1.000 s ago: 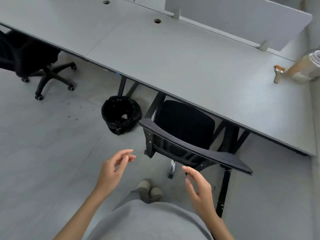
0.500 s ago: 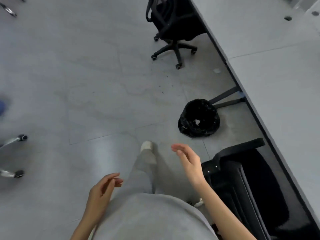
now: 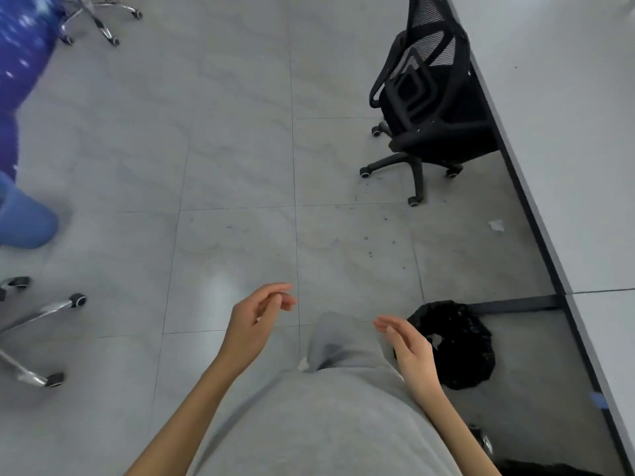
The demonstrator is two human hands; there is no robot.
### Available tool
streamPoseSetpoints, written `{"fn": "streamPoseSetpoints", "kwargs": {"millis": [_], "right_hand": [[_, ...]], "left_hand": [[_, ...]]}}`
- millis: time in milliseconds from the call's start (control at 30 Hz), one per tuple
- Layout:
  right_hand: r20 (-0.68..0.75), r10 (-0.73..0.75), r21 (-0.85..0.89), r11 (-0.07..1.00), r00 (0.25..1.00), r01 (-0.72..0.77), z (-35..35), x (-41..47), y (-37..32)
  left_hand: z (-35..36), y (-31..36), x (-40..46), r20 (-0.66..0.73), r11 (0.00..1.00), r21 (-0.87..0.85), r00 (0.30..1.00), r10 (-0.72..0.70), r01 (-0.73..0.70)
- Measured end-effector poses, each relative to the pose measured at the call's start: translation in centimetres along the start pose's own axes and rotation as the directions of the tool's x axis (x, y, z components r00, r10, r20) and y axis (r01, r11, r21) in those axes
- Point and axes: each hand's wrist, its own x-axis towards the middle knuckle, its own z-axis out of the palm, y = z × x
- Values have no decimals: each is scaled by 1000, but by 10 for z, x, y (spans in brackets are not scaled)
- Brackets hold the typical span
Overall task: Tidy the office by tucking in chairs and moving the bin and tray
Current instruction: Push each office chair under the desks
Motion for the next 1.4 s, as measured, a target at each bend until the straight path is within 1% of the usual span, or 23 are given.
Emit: {"fn": "streamPoseSetpoints", "kwargs": {"millis": [133,200,300,400,500,633,700,800,900,967,1000,1067,1133,1233,1300,1333,1367,1400], "right_hand": [[-28,16,9,1000,999,-15,1,87,-20],[-19,20,2,1000,1000,-20,8,143,-37],[39,9,25,1000,999,-10,19,239,-79],[67,-57,73,996,996,52,33,334,-143],[87,-108,124,988,990,97,50,413,-212],[88,-174,169,973,981,157,70,504,-280],[58,-175,189,969,983,161,77,545,-302],[-27,-147,202,968,989,149,87,602,-325],[-158,-64,228,969,985,100,93,645,-341],[-280,25,254,966,960,49,96,660,-347],[-337,65,266,964,939,29,97,663,-350],[-430,142,288,958,892,-14,97,668,-354],[-521,211,298,953,827,-55,96,665,-357],[-655,261,293,953,709,-80,83,663,-360],[-742,259,257,962,618,-94,67,665,-359],[-785,241,218,970,571,-109,57,668,-358],[-827,214,164,976,521,-141,45,671,-357],[-867,172,90,977,469,-192,30,676,-357]], "left_hand": [[-4,37,110,52,998,5,996,67,-67],[-9,48,166,47,997,17,996,70,-71],[-25,54,240,-15,999,35,1000,26,-25],[-47,66,301,-115,1000,9,993,-28,30],[-71,79,346,-216,995,-32,971,-99,94],[-98,84,412,-252,990,-46,958,-140,133],[-113,86,455,-222,990,-25,965,-142,140],[-136,100,537,-118,993,51,988,-101,108],[-158,130,635,65,987,161,998,-24,13],[-164,161,698,224,963,246,973,56,-112],[-162,179,728,300,946,271,949,95,-180],[-151,213,785,451,902,298,879,156,-313],[-128,245,830,594,847,294,779,202,-443],[-77,284,882,757,756,250,609,237,-605],[-38,304,904,836,693,189,485,259,-696],[-18,313,912,862,641,145,415,292,-753],[3,321,920,876,569,97,341,341,-817],[24,329,927,881,476,49,263,393,-878]]}}
